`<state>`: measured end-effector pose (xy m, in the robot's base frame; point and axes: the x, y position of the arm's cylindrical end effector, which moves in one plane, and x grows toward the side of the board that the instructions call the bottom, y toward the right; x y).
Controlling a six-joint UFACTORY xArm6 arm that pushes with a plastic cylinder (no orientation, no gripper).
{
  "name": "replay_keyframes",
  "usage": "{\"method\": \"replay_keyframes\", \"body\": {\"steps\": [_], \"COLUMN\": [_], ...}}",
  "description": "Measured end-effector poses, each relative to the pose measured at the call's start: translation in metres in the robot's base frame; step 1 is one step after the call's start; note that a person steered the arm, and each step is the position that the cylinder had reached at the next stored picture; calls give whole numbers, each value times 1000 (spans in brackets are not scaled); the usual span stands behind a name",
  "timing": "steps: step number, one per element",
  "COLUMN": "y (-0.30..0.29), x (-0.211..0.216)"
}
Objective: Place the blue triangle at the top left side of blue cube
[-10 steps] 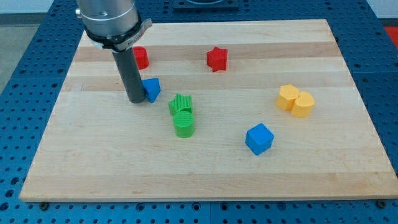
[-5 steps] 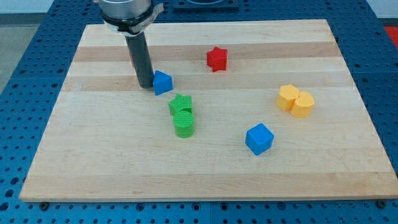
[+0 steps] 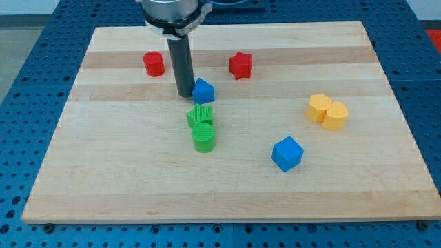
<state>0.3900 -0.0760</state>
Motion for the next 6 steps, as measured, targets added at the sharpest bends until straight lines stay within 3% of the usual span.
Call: {"method": "replay_keyframes", "body": {"steps": [6], "y": [48], "x": [-8]}}
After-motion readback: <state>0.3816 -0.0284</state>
